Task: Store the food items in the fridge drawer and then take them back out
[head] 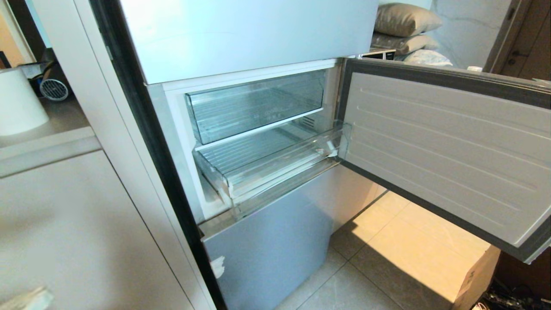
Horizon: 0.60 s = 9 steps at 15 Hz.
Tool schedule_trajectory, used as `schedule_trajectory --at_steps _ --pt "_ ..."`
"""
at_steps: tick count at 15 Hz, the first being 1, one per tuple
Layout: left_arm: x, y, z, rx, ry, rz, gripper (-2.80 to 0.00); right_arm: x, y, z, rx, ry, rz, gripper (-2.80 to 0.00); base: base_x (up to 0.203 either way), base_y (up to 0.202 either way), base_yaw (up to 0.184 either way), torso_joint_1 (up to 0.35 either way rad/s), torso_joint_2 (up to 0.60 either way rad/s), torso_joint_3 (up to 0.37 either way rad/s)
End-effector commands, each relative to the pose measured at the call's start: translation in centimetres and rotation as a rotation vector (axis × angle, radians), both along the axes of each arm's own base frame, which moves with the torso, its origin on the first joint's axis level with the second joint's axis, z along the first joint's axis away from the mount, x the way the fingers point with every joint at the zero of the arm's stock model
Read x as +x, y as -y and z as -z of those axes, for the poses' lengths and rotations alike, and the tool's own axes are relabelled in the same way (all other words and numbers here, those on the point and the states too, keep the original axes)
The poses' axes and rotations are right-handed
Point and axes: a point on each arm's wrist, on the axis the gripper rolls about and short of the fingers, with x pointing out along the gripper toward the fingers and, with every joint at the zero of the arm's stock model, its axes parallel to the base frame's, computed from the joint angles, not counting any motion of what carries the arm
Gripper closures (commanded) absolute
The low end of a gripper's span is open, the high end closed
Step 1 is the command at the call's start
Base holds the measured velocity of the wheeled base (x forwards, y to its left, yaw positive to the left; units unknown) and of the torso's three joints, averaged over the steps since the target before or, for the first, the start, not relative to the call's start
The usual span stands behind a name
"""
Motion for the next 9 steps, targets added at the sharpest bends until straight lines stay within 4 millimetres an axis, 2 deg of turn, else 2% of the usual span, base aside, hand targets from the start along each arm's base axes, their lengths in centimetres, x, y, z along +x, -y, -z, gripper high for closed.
schedule_trajectory --at_steps 1,5,9 --pt "6.5 1.6 0.4 0.020 -0.257 0.127 0.00 0.0 0.0 0.0 0.000 -0.002 0.000 0.00 0.000 0.000 0.000 0.000 0.00 0.000" --pt "14.1 5.1 2.5 0.056 -0.394 0.269 0.00 0.0 0.0 0.0 0.000 -0.001 0.000 0.00 0.000 0.000 0.000 0.000 0.00 0.000" --pt "18.8 9.3 5.6 0.114 -0.422 0.312 0.00 0.0 0.0 0.0 0.000 -0.003 0.000 0.00 0.000 0.000 0.000 0.000 0.00 0.000"
